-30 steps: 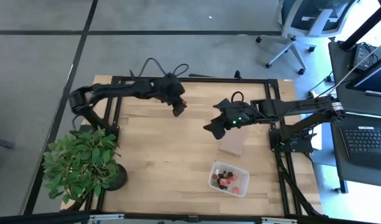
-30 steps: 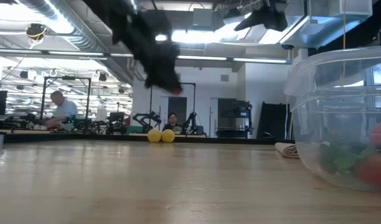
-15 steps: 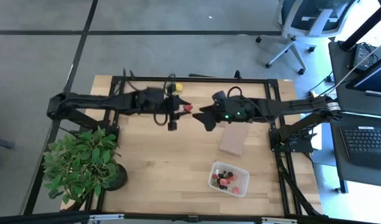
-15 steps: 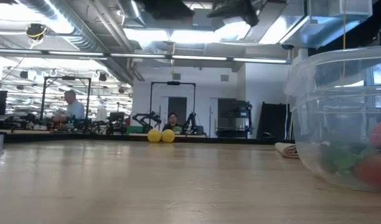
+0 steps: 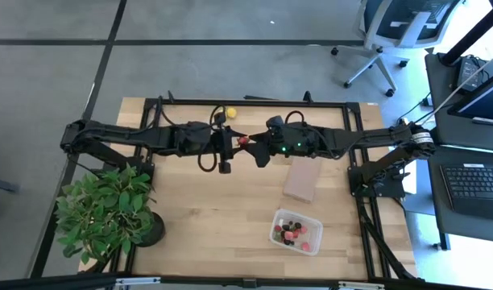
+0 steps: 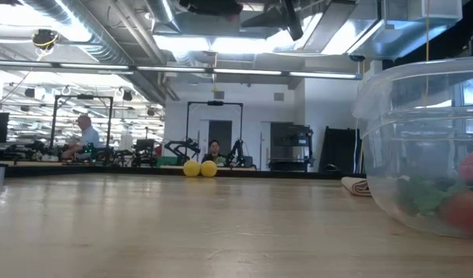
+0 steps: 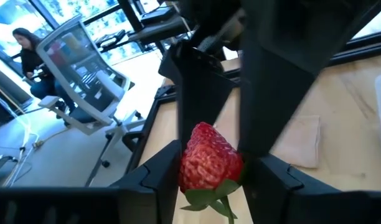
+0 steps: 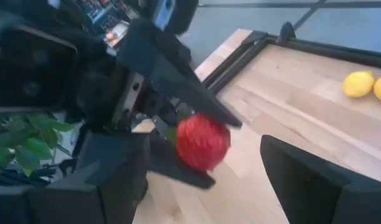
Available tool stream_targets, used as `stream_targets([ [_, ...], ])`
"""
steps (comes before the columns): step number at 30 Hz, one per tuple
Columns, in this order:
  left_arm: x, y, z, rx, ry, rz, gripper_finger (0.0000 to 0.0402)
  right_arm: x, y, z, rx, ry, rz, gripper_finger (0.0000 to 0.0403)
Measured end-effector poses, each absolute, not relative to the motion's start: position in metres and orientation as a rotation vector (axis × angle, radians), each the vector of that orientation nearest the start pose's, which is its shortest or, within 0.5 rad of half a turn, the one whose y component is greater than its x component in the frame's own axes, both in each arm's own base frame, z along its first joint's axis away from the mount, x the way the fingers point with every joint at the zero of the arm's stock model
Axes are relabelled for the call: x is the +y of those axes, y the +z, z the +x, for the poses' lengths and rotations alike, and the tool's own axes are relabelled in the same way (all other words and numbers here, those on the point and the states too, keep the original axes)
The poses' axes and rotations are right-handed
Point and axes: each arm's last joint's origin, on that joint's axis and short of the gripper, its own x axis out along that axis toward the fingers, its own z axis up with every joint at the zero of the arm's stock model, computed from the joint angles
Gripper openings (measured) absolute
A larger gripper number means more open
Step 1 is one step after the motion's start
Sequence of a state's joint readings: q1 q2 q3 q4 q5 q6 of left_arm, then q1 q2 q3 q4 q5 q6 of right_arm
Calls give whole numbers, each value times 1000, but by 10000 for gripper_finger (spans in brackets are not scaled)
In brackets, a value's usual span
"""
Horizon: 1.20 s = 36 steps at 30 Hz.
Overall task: Pick and placing Produce into tupperware
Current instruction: Put the strawberry into the transparent container
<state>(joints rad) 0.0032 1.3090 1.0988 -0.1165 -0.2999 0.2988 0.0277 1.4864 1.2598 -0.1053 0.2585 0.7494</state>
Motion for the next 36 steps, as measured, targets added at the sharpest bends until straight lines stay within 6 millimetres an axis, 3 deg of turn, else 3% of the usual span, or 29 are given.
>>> stream_targets([
  [21,9,342,296,300,259,334,136,-9,343,344,155,-351,707,305],
  [36,11,346,297,272,291,381,142,-8,345,345,147,-317,693,181],
])
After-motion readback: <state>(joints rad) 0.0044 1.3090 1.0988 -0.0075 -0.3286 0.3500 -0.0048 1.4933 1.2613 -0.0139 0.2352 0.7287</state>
